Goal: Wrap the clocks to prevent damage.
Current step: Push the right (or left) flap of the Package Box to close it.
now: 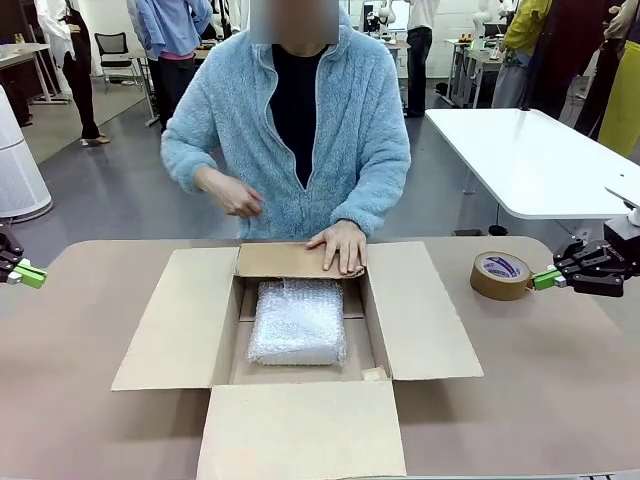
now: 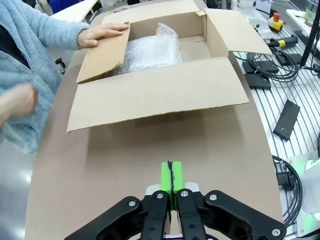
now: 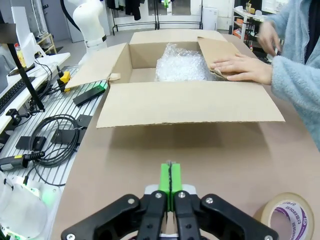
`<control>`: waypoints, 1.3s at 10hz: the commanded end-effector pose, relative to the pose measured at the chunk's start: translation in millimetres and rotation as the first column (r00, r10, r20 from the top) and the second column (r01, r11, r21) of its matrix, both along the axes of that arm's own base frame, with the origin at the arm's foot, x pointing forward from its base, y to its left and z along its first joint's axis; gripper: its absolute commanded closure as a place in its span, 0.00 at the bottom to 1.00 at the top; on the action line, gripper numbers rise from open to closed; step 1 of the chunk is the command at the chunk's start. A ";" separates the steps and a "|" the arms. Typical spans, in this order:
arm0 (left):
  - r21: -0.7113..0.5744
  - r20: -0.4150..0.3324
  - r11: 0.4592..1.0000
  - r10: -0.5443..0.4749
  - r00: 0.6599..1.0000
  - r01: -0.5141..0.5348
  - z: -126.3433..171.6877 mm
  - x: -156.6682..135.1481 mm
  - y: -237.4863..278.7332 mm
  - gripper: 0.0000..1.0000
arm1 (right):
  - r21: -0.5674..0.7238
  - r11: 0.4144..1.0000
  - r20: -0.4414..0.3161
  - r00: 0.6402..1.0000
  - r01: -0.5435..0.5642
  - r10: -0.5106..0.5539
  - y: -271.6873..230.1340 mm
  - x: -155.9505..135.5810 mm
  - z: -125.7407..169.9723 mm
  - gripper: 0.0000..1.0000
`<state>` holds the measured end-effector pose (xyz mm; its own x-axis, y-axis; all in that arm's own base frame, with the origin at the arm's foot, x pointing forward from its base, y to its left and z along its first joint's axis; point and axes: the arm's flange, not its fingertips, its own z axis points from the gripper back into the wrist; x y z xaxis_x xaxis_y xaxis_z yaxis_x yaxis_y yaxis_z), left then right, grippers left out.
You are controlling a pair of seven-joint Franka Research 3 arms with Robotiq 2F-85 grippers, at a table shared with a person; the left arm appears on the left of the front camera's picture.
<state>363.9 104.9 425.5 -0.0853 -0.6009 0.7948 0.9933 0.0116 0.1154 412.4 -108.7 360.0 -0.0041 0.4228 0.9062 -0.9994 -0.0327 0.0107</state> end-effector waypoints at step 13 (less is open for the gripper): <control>-0.006 -0.005 1.000 0.003 1.000 -0.003 1.6 0.2 1.2 1.00 | -0.005 1.000 -0.002 1.000 -0.005 0.005 -0.3 -0.5 -0.6 0.99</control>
